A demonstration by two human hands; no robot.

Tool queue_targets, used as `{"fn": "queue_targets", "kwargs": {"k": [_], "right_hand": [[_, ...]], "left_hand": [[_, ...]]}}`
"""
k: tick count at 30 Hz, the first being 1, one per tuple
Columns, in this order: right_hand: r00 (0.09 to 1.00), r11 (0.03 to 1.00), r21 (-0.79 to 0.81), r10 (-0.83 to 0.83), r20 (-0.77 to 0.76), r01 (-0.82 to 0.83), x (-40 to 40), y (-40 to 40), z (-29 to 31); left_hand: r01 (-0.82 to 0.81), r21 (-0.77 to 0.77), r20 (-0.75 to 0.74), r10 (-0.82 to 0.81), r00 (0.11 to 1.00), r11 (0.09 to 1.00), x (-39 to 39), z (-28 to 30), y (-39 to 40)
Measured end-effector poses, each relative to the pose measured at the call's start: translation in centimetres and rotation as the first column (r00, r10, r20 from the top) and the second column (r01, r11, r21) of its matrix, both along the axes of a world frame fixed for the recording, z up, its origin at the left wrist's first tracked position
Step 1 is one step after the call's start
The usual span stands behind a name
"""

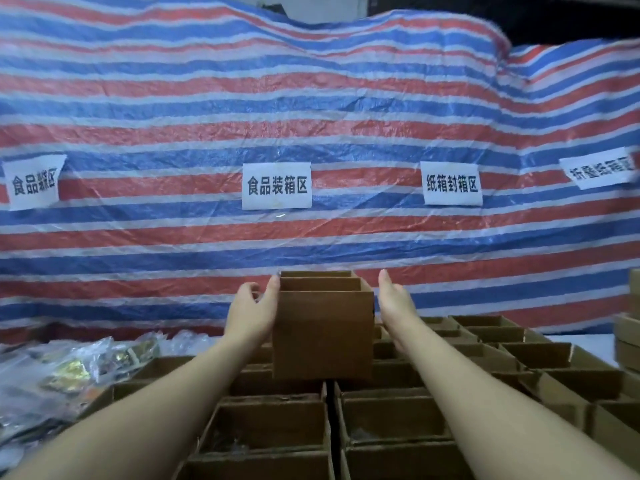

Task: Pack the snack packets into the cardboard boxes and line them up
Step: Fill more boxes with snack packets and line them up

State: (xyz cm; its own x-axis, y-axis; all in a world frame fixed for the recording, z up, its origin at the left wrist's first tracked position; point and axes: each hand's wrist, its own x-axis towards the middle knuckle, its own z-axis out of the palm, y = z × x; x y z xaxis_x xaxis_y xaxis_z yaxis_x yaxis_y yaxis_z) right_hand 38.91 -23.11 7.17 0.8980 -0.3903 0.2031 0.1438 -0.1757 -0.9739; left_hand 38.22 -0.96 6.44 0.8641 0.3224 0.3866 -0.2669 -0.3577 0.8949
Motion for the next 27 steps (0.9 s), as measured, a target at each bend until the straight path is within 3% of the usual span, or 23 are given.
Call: {"fn": "queue_targets", "kwargs": {"k": [2, 5, 10, 14, 16, 19, 23, 25, 27], "right_hand": [[0.999, 0.999, -0.017, -0.051, -0.003, 0.051, -2.4, -0.7, -0.6], [0.998, 0.99, -0.124, -0.066, -0.014, 0.064, -7.0, -1.9, -0.7], [0.994, 0.968, -0.232, 0.086, -0.064, -0.098, -16.3, -3.5, -2.5], [0.979, 0.928, -0.313, 0.181, -0.09, -0.2, -22.9, -5.7, -5.5], [0.985, 0.927, -0.334, 0.148, -0.093, -0.171, -24.7, -8.2, -6.8], [0.998, 0.917, -0.399, -0.048, -0.051, 0.024, -25.0, -13.9, -7.6], [0.948, 0.728, -0.652, -0.315, -0.041, 0.214, -23.1, -23.0, -7.7], [0.911, 0.55, -0.819, -0.403, -0.087, 0.165, -21.7, -26.7, -7.9], [0.89, 0.465, -0.882, -0.429, -0.154, 0.072, -20.1, -29.0, -8.3]], "left_hand": [[-0.065, 0.144, 0.13, 0.046, 0.99, 0.987, -2.8, -0.2, -0.1], [-0.011, 0.309, 0.161, -0.041, 0.986, 0.951, -7.8, 0.8, -2.2], [0.205, 0.461, 0.015, -0.239, 0.971, 0.863, -16.4, 0.5, -8.3], [0.419, 0.489, -0.078, -0.44, 0.895, 0.765, -22.0, -2.7, -13.5], [0.46, 0.494, -0.118, -0.467, 0.876, 0.738, -23.2, -4.1, -16.2], [0.48, 0.522, -0.154, -0.475, 0.866, 0.705, -22.5, -4.7, -20.1], [0.481, 0.622, -0.17, -0.493, 0.854, 0.619, -19.4, -4.4, -26.6], [0.494, 0.653, -0.197, -0.502, 0.842, 0.574, -18.0, -4.7, -29.7], [0.524, 0.647, -0.236, -0.508, 0.829, 0.554, -16.9, -5.3, -32.2]]}}
